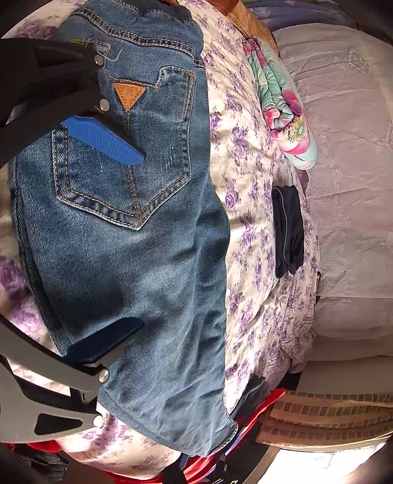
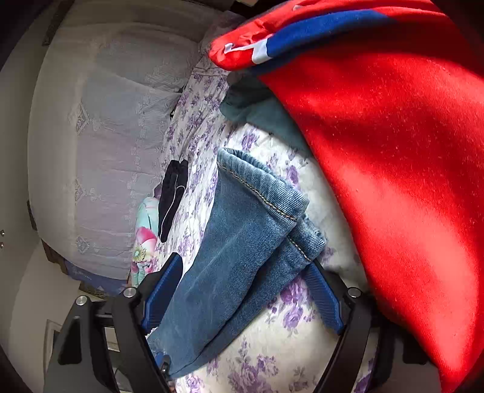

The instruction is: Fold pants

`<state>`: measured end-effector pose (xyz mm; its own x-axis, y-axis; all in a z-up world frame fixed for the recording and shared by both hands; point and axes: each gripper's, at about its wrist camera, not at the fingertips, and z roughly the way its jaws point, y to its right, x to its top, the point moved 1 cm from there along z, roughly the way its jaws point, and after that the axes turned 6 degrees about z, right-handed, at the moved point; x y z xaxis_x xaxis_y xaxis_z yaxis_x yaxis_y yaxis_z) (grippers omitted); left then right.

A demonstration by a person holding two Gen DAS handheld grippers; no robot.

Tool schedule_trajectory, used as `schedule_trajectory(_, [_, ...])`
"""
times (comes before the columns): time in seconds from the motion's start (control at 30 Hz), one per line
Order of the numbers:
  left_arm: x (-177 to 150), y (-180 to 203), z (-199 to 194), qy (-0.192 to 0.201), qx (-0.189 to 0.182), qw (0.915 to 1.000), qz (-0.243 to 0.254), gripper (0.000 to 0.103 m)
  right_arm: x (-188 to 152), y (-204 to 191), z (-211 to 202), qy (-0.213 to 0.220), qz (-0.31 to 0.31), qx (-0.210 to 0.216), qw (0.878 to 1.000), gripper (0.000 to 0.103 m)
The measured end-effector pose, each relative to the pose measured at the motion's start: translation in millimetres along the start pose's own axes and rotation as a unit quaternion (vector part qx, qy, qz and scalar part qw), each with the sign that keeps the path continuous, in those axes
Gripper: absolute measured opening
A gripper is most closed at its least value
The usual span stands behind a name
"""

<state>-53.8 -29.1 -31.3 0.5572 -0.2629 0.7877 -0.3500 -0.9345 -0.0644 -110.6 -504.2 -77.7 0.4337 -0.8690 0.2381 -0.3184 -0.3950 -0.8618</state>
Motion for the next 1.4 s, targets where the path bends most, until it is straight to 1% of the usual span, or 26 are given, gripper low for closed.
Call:
schedule_trajectory(0.1, [0, 2, -2, 0.0, 0.005, 1.0, 0.004, 0.098, -8, -6, 2, 0.036, -0.044, -0.025, 0.998, 0.076])
schedule_trajectory(0.17, [0, 2, -3, 0.0, 0.005, 1.0, 0.004, 0.098, -10, -3, 1, 0.058, -0.067, -0.047, 0.995, 0.058])
schedule_trajectory(0.2, [0, 3, -3, 0.0, 0.004, 1.0, 0.004, 0.098, -8, 1, 2, 0.065, -0.075, -0.052, 0.994, 0.042])
schedule_trajectory(0.23, [-1, 3, -4, 0.0, 0.004, 1.0, 0.003, 0.098, -6, 6, 3, 0.067, -0.083, -0.05, 0.993, 0.031])
schedule_trajectory(0.3, [-2, 1, -7, -0.004, 0.019, 0.9998, 0.002, 0.098, -4, 7, 5, 0.072, -0.099, -0.044, 0.992, 0.024])
schedule_trajectory(0.37, [-5, -8, -18, -0.003, 0.051, 0.9987, -0.007, 0.098, -8, -3, 4, 0.084, -0.123, -0.062, 0.987, 0.023])
schedule_trajectory(0.43, [-10, -26, -39, 0.011, 0.071, 0.9971, -0.025, 0.098, -12, -22, 2, 0.103, -0.159, -0.073, 0.979, 0.016])
schedule_trajectory(0.5, [-18, -52, -67, 0.035, 0.08, 0.9945, -0.059, 0.098, -21, -54, -4, 0.127, -0.215, -0.067, 0.966, 0.015])
schedule_trajectory(0.57, [-28, -83, -95, 0.06, 0.09, 0.9894, -0.098, 0.098, -39, -92, -6, 0.14, -0.283, -0.054, 0.947, 0.014])
schedule_trajectory(0.63, [-41, -113, -115, 0.074, 0.11, 0.9816, -0.138, 0.098, -67, -132, -2, 0.147, -0.36, -0.043, 0.92, 0.014])
schedule_trajectory(0.7, [-54, -138, -127, 0.079, 0.125, 0.9742, -0.17, 0.098, -103, -169, 6, 0.149, -0.437, -0.036, 0.886, 0.014])
schedule_trajectory(0.77, [-68, -160, -134, 0.078, 0.143, 0.9656, -0.203, 0.098, -145, -199, 17, 0.144, -0.514, -0.029, 0.845, 0.014])
schedule_trajectory(0.83, [-80, -175, -137, 0.078, 0.151, 0.9591, -0.226, 0.098, -192, -218, 39, 0.121, -0.59, -0.033, 0.798, 0.014])
schedule_trajectory(0.9, [-90, -183, -139, 0.077, 0.152, 0.9551, -0.243, 0.098, -239, -222, 73, 0.076, -0.658, -0.053, 0.747, 0.014])
schedule_trajectory(0.97, [-95, -188, -137, 0.073, 0.151, 0.9529, -0.252, 0.098, -278, -210, 105, 0.022, -0.707, -0.073, 0.703, 0.014])
schedule_trajectory(1.0, [-95, -189, -135, 0.07, 0.148, 0.9532, -0.254, 0.098, -294, -202, 117, -0.001, -0.724, -0.083, 0.684, 0.014])
schedule_trajectory(1.07, [-95, -190, -136, 0.071, 0.147, 0.9542, -0.251, 0.098, -313, -187, 122, 0.016, -0.749, -0.101, 0.654, 0.014])
schedule_trajectory(1.1, [-96, -190, -138, 0.072, 0.15, 0.9543, -0.248, 0.098, -315, -187, 119, 0.021, -0.752, -0.102, 0.651, 0.014])
schedule_trajectory(1.17, [-96, -191, -136, 0.071, 0.155, 0.9544, -0.245, 0.098, -307, -189, 114, 0.009, -0.738, -0.095, 0.668, 0.014])
schedule_trajectory(1.2, [-96, -192, -134, 0.069, 0.153, 0.9543, -0.247, 0.098, -306, -189, 114, -0.001, -0.739, -0.095, 0.667, 0.017])
schedule_trajectory(1.23, [-97, -193, -131, 0.065, 0.146, 0.9545, -0.252, 0.098, -309, -187, 117, -0.012, -0.75, -0.102, 0.653, 0.026])
schedule_trajectory(1.27, [-98, -193, -128, 0.061, 0.139, 0.9549, -0.255, 0.098, -313, -185, 113, -0.012, -0.765, -0.111, 0.634, 0.03])
schedule_trajectory(1.3, [-98, -192, -125, 0.057, 0.136, 0.9551, -0.257, 0.098, -319, -185, 107, -0.013, -0.777, -0.112, 0.62, 0.037])
schedule_trajectory(1.33, [-98, -191, -123, 0.054, 0.138, 0.9556, -0.254, 0.098, -320, -188, 97, -0.032, -0.777, -0.09, 0.622, 0.051])
schedule_trajectory(1.37, [-97, -189, -123, 0.054, 0.144, 0.9562, -0.249, 0.098, -316, -194, 84, -0.053, -0.765, -0.055, 0.64, 0.058])
schedule_trajectory(1.4, [-97, -187, -123, 0.055, 0.148, 0.9572, -0.243, 0.098, -307, -201, 69, -0.066, -0.743, -0.022, 0.666, 0.064])
